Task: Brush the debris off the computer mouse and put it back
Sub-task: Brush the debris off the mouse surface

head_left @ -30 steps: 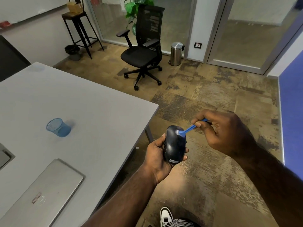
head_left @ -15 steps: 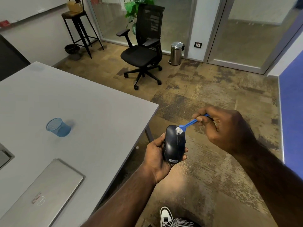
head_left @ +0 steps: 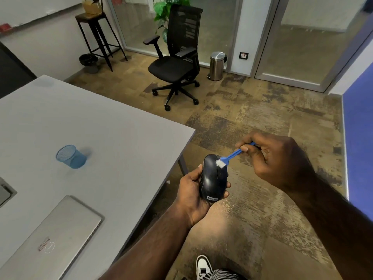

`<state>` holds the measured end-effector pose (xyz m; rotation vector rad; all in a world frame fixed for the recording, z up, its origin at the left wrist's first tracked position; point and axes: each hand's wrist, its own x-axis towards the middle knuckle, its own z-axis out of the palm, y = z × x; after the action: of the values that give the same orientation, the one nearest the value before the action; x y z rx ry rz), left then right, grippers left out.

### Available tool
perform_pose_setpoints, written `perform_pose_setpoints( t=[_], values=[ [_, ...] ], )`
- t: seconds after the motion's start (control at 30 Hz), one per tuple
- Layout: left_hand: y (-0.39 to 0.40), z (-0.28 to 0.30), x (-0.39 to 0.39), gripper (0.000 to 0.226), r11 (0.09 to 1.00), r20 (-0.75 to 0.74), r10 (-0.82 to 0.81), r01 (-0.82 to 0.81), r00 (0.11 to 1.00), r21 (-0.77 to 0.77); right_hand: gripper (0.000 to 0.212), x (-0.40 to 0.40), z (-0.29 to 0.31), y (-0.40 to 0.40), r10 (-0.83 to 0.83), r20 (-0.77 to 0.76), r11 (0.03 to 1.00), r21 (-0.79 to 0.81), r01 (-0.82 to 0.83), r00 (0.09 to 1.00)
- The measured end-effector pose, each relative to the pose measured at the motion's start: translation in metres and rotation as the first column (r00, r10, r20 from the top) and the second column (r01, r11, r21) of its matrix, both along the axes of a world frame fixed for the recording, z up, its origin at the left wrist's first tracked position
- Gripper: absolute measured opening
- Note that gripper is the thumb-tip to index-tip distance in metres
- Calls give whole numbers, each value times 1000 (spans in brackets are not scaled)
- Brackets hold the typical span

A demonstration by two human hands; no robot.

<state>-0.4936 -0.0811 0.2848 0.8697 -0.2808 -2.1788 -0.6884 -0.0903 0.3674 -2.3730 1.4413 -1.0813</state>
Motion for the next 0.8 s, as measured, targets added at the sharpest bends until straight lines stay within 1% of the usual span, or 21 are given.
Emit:
perform_pose_setpoints(
  t=[0.07, 0.2, 0.23, 0.37, 0.53, 0.7, 0.73, 0.8],
  values=[
    [1, 1, -1, 54, 1000, 3, -11, 11, 1000, -2, 15, -2, 0, -2, -43, 30, 999, -8, 43, 999],
    [1, 1, 1, 53, 1000, 3, -4, 4, 1000, 1, 15, -1, 1, 1, 74, 3, 996, 43, -74, 997],
    [1, 1, 1, 53, 1000, 4, -5, 5, 1000, 3, 15, -1, 1, 1, 78, -3, 996, 41, -78, 997],
    [2, 2, 2, 54, 1000, 2, -21, 21, 1000, -3, 15, -4, -1, -3, -27, 3, 1000, -12, 27, 1000],
    [2, 2, 1, 53, 1000, 11, -11, 11, 1000, -11, 15, -2, 2, 2, 111, -5, 993, 51, -111, 994],
    [4, 1, 1, 54, 1000, 14, -23, 23, 1000, -10, 16, -5, 1, -1, 5, 10, 1000, 3, -5, 1000],
    [3, 1, 1, 54, 1000, 15, -22, 23, 1000, -11, 15, -5, 2, 0, 10, 11, 1000, 9, -10, 1000],
    [2, 1, 1, 53, 1000, 15, -11, 12, 1000, -15, 14, -4, 3, 3, 68, 19, 997, 41, -68, 998]
  ],
)
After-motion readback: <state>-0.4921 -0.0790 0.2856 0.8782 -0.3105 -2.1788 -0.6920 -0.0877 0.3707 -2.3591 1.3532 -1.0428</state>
